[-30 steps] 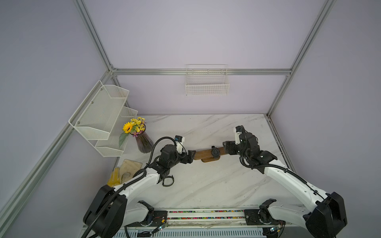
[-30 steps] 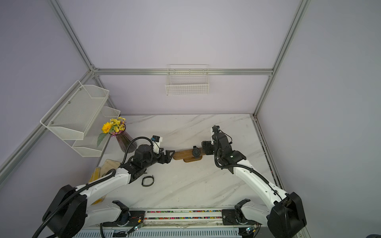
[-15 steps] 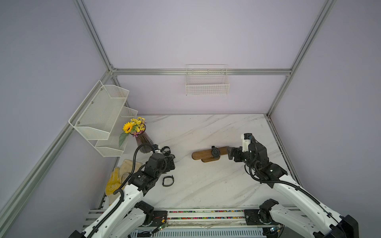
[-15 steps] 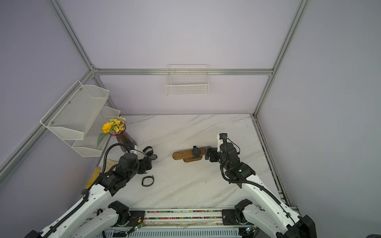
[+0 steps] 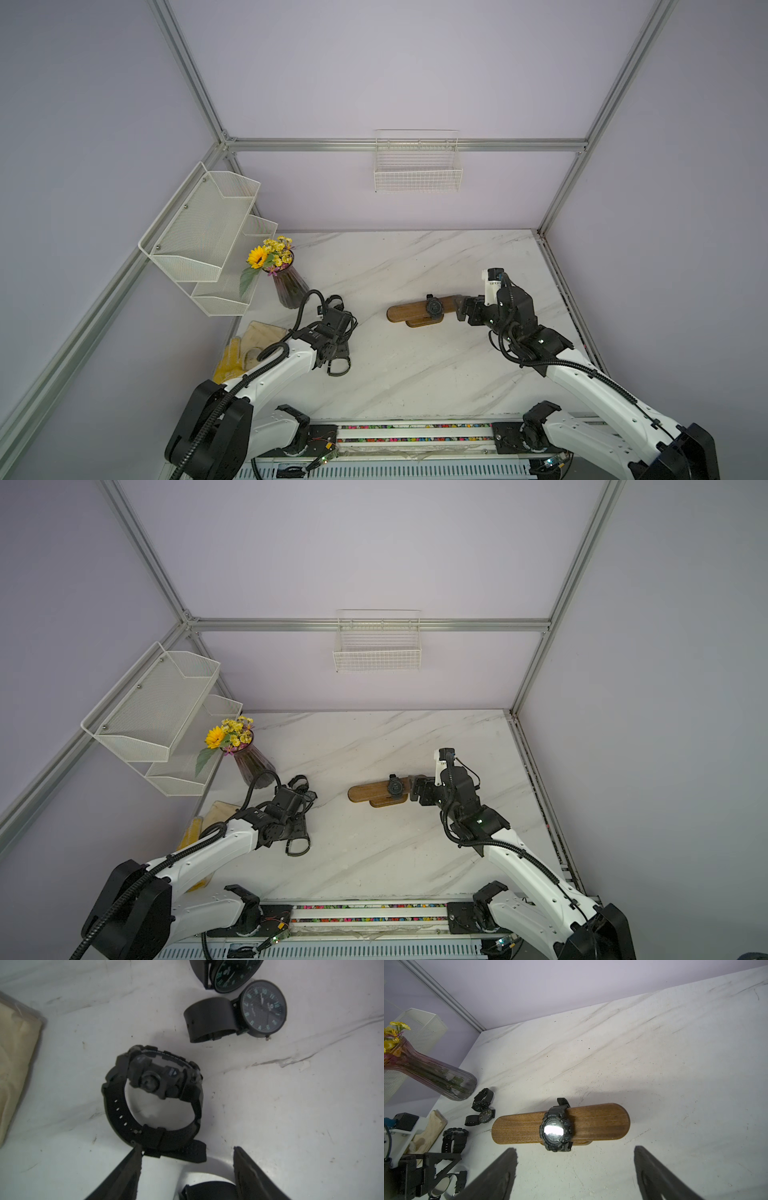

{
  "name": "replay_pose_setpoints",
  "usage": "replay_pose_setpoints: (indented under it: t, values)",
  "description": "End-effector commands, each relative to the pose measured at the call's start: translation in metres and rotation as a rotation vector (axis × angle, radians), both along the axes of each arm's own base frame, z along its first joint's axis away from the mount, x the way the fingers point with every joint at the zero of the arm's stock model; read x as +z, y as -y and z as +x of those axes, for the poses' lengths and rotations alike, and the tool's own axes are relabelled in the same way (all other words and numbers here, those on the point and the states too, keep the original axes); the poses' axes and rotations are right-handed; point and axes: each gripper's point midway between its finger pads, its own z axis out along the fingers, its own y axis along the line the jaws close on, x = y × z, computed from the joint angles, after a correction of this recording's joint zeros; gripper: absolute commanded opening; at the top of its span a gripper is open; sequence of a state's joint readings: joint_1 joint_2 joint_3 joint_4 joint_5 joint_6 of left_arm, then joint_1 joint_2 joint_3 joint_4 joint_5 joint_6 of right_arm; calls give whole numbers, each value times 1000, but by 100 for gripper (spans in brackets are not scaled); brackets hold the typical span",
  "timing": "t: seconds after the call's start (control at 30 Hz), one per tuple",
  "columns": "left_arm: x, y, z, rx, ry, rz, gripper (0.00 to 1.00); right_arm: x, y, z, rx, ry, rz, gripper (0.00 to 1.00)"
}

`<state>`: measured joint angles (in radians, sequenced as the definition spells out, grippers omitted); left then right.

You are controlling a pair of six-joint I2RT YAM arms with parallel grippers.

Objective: Place watch on stand
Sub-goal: Pick up the watch at the center of the board.

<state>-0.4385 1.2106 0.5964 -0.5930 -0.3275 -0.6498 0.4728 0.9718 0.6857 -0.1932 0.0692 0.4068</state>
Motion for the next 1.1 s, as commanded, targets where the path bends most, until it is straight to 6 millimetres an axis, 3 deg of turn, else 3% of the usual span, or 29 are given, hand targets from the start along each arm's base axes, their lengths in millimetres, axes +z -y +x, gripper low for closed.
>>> replay_pose_setpoints:
  t: [0.0, 0.47, 1.07]
  values:
    - [20, 3, 19, 37, 82, -23, 63, 5, -4, 0, 13, 18, 29, 90]
    - [23, 4, 48, 2, 82, 49, 49, 4, -9, -6, 51, 13, 41, 90]
    - [12, 8, 55, -16, 46, 41, 14, 9, -13, -3, 67, 12, 37, 90]
